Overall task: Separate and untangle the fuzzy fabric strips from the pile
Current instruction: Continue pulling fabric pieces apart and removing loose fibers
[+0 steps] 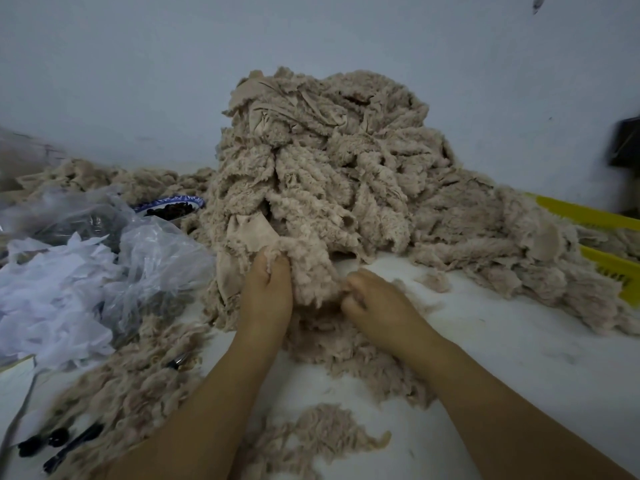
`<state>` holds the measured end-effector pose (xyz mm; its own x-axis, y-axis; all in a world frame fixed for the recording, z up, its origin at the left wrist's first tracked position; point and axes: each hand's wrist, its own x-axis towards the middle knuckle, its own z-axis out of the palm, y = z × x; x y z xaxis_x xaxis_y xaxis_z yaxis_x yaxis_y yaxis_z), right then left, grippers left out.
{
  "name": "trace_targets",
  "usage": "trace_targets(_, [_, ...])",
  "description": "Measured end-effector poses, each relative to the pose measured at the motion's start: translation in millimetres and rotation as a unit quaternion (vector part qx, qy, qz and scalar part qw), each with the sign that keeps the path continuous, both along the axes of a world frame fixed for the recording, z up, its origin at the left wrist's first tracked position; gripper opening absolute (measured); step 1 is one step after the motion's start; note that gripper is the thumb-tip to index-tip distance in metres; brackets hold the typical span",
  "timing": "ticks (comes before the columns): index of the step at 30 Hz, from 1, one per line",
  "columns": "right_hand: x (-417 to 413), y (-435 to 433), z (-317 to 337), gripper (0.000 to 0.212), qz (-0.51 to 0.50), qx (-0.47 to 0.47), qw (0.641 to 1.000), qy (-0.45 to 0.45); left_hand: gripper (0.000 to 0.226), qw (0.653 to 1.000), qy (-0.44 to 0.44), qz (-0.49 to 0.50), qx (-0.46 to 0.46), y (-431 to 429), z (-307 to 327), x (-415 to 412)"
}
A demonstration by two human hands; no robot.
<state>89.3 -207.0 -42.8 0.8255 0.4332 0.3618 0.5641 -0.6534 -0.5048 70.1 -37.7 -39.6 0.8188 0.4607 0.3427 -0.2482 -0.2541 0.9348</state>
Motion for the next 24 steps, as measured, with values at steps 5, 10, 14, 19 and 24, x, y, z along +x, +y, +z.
trace_targets(5, [11,-9,5,0.027,-0.121,0.126,0.984,0.028,0.034,0.976,0.064,0.067,-0.197,12,2,20])
trace_targets(10, [22,-41,8,0.031,-0.246,0.327,0.903,0.129,0.042,0.969,0.077,0.145,-0.183,34,-1,17])
trace_targets(14, [19,-31,14,0.045,-0.166,0.500,0.813,0.246,0.034,0.996,0.025,0.067,-0.049,13,6,6])
trace_targets(19, [15,-34,16,0.047,-0.144,0.530,0.776,0.310,0.057,0.977,0.122,-0.102,0.139,5,-3,-1])
trace_targets(24, [2,-12,17,0.042,-0.066,0.323,0.920,0.213,0.071,0.965,0.168,-0.122,0.162,-4,-6,-2])
